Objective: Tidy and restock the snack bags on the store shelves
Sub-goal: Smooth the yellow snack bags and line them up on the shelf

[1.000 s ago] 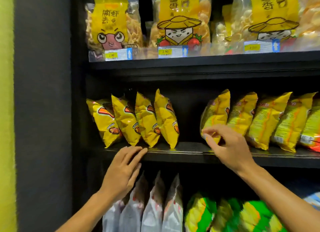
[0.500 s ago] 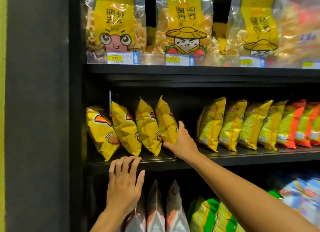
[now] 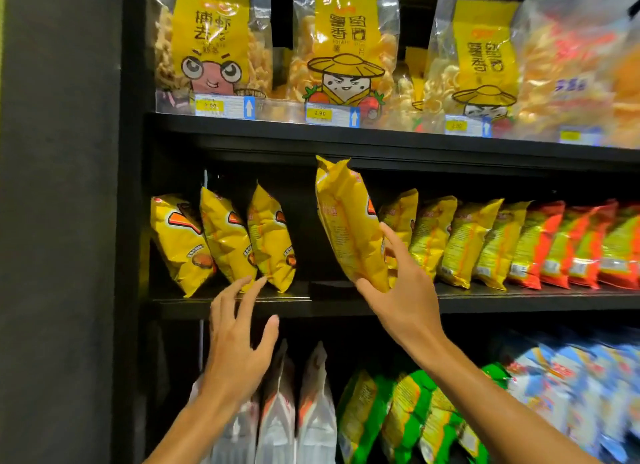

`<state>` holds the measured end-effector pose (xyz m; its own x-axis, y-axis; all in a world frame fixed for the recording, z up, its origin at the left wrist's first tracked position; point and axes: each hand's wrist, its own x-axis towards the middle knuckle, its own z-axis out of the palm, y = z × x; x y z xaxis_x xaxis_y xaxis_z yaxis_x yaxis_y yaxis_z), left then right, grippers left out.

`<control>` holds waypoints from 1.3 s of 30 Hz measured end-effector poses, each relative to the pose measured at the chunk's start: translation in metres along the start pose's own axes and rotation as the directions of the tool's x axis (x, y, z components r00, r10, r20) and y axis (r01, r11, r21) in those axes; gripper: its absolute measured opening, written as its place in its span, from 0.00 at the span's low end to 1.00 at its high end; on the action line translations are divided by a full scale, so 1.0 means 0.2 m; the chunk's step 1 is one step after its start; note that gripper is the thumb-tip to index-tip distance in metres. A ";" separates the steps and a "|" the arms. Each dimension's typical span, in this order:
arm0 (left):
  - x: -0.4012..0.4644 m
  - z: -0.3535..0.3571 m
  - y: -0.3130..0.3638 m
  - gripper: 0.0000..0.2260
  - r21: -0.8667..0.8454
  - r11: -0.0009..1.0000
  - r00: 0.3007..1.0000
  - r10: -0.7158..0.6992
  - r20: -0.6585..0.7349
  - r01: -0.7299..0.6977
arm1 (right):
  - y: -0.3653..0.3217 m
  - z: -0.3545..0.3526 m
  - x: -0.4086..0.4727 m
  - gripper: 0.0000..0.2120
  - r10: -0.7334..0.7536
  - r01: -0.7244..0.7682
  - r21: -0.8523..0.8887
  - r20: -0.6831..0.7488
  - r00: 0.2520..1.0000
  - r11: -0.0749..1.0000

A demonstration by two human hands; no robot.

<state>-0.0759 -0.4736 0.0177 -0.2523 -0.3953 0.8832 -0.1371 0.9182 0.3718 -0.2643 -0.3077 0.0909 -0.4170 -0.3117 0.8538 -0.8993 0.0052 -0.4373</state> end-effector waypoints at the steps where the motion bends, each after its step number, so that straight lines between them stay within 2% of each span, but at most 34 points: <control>1: -0.02 0.00 0.12 0.25 -0.143 0.990 1.000 -0.012 0.012 0.013 | -0.02 -0.05 -0.06 0.46 -0.030 0.030 0.003 -0.001 1.000 1.000; 3: -0.07 0.03 0.35 0.31 -0.383 0.922 0.995 -0.018 0.102 0.056 | -0.06 -0.13 -0.20 0.47 -0.105 0.105 -0.004 0.027 0.994 0.994; 6: -0.17 0.08 0.60 0.43 -0.652 0.713 0.958 -0.100 0.269 0.258 | -0.07 -0.18 -0.41 0.46 -0.177 0.177 0.004 0.091 0.980 0.984; 8: -0.25 0.10 0.68 0.45 -0.692 0.609 0.919 -0.204 0.337 0.389 | -0.06 -0.20 -0.52 0.46 -0.185 0.186 -0.002 0.119 0.976 0.982; 11: -0.37 0.12 0.70 0.39 -0.695 0.513 0.863 -0.345 0.369 0.503 | -0.02 -0.22 -0.70 0.46 -0.247 0.250 0.001 0.172 0.954 0.968; 13: -0.45 0.11 0.65 0.39 -0.670 0.494 0.827 -0.424 0.370 0.553 | 0.00 -0.23 -0.82 0.43 -0.305 0.304 0.037 0.204 0.930 0.952; 16: -0.58 0.09 0.57 0.36 -0.623 0.531 0.813 -0.460 0.357 0.574 | 0.06 -0.27 -0.97 0.35 -0.347 0.331 0.109 0.204 0.915 0.937; 17: -0.62 0.08 0.54 0.35 -0.607 0.532 0.803 -0.462 0.377 0.591 | 0.07 -0.30 -1.01 0.34 -0.301 0.274 0.159 0.183 0.936 0.948; 19: -0.72 0.05 0.50 0.33 -0.583 0.497 0.766 -0.452 0.457 0.642 | 0.08 -0.33 -1.06 0.35 -0.110 0.069 0.319 0.112 0.988 0.945; 21: -0.82 0.04 0.47 0.31 -0.539 0.469 0.715 -0.439 0.544 0.699 | 0.09 -0.34 -1.09 0.38 0.093 -0.136 0.510 0.109 0.990 0.850; 23: -0.91 0.02 0.48 0.38 -0.498 0.463 0.676 -0.425 0.601 0.734 | 0.10 -0.33 -1.10 0.41 0.215 -0.313 0.611 0.230 0.949 0.727; 26: -1.04 0.00 0.49 0.42 -0.454 0.429 0.617 -0.419 0.666 0.781 | 0.11 -0.31 -1.14 0.40 0.276 -0.537 0.561 0.485 0.830 0.630; 29: -1.16 -0.03 0.47 0.42 -0.352 0.416 0.516 -0.396 0.759 0.838 | 0.10 -0.29 -1.22 0.26 0.288 -0.634 0.529 0.594 0.751 0.564; 32: -1.25 -0.07 0.45 0.46 -0.246 0.404 0.393 -0.338 0.855 0.881 | 0.10 -0.28 -1.35 0.20 0.333 -0.615 0.547 0.530 0.780 0.569; 33: -1.27 -0.09 0.45 0.47 -0.249 0.385 0.380 -0.316 0.869 0.889 | 0.10 -0.28 -1.39 0.21 0.347 -0.616 0.546 0.520 0.780 0.568; 34: -1.29 -0.10 0.45 0.48 -0.279 0.361 0.395 -0.306 0.866 0.890 | 0.10 -0.27 -1.43 0.21 0.363 -0.628 0.543 0.521 0.773 0.557; 36: -1.29 -0.10 0.47 0.48 -0.384 0.296 0.473 -0.352 0.808 0.875 | 0.09 -0.26 -1.49 0.20 0.400 -0.664 0.524 0.536 0.744 0.533; 39: -1.26 -0.08 0.52 0.38 -0.563 0.263 0.615 -0.453 0.645 0.784 | 0.07 -0.22 -1.56 0.25 0.426 -0.691 0.526 0.546 0.721 0.495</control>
<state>-0.0117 -0.2789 -0.1619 -0.7114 -0.6765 0.1907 0.3054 -0.0530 0.9508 -0.1524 -0.1691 -0.1681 -0.6118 -0.7417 0.2749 -0.0878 -0.2817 -0.9555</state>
